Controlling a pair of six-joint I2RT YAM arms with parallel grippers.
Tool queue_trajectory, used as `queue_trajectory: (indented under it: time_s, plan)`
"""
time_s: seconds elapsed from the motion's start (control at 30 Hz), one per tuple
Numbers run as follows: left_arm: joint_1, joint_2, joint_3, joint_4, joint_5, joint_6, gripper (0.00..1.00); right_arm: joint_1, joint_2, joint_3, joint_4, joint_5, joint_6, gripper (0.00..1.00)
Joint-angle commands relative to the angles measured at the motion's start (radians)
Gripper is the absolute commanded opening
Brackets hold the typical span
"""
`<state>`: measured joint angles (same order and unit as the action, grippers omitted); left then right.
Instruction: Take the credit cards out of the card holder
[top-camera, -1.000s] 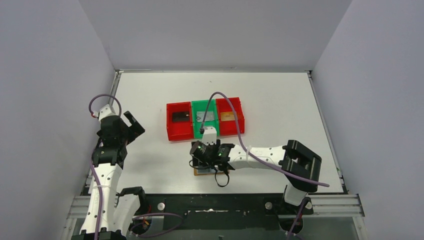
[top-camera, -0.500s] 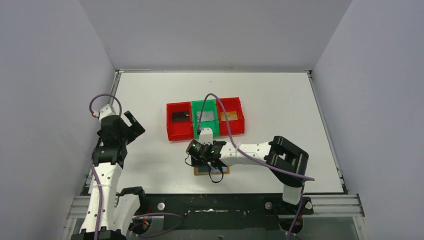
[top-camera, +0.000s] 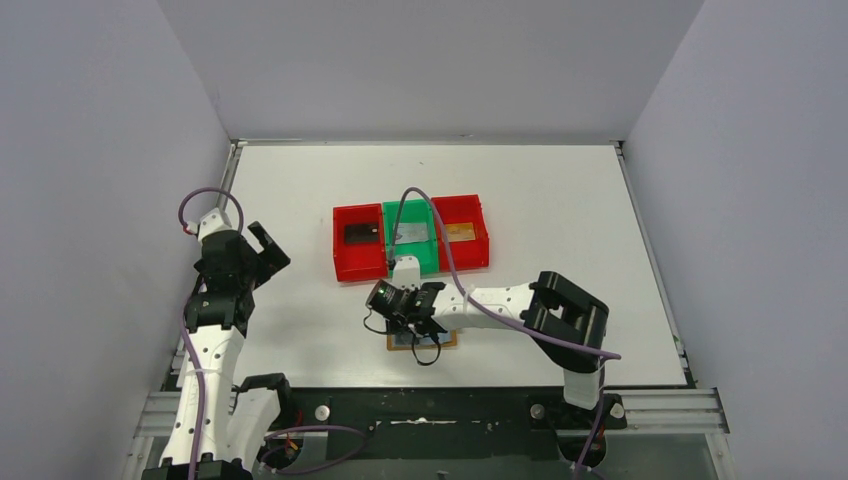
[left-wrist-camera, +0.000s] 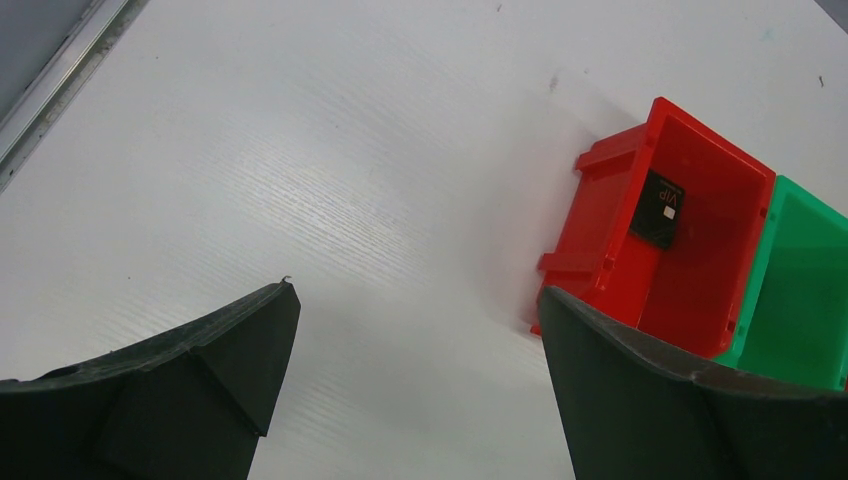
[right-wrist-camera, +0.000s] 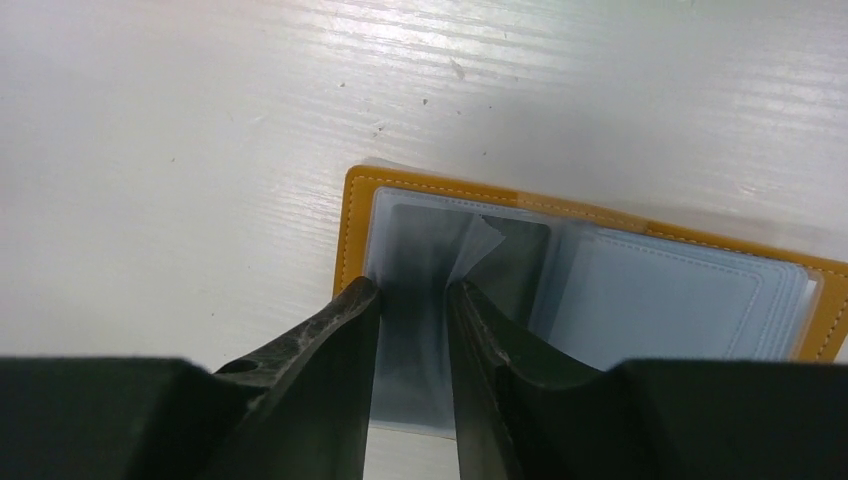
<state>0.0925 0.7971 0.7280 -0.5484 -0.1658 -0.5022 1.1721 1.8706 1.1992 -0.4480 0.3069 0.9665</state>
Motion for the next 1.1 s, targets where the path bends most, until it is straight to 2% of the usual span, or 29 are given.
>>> queue_trajectory:
  time_s: [0.0, 0.3, 0.5, 0.63, 0.77, 0.87, 0.93, 1.07]
  plan:
    - [-0.002, -0.004, 0.006, 0.059, 0.015, 0.019, 0.92, -0.005, -0.017, -0.038, 0.015, -0.003, 0.01, 0.25]
    - [-0.002, -0.004, 0.005, 0.059, 0.017, 0.021, 0.92, -0.049, -0.091, -0.121, 0.158, -0.1, 0.007, 0.04]
    - [-0.002, -0.003, 0.003, 0.068, 0.041, 0.026, 0.92, -0.059, -0.155, -0.142, 0.212, -0.12, -0.006, 0.02]
    - [-0.004, 0.002, -0.005, 0.104, 0.195, 0.043, 0.92, -0.083, -0.221, -0.21, 0.318, -0.174, 0.0, 0.02]
    - [-0.003, -0.005, -0.052, 0.165, 0.525, -0.013, 0.89, -0.133, -0.279, -0.326, 0.514, -0.311, 0.016, 0.02]
    - [-0.026, -0.028, -0.14, 0.256, 0.743, -0.128, 0.87, -0.159, -0.308, -0.409, 0.658, -0.387, 0.05, 0.03]
    - [-0.081, -0.058, -0.184, 0.307, 0.79, -0.193, 0.87, -0.169, -0.318, -0.445, 0.72, -0.413, 0.067, 0.04]
    - [-0.288, -0.077, -0.242, 0.382, 0.738, -0.286, 0.87, -0.178, -0.308, -0.484, 0.798, -0.448, 0.088, 0.04]
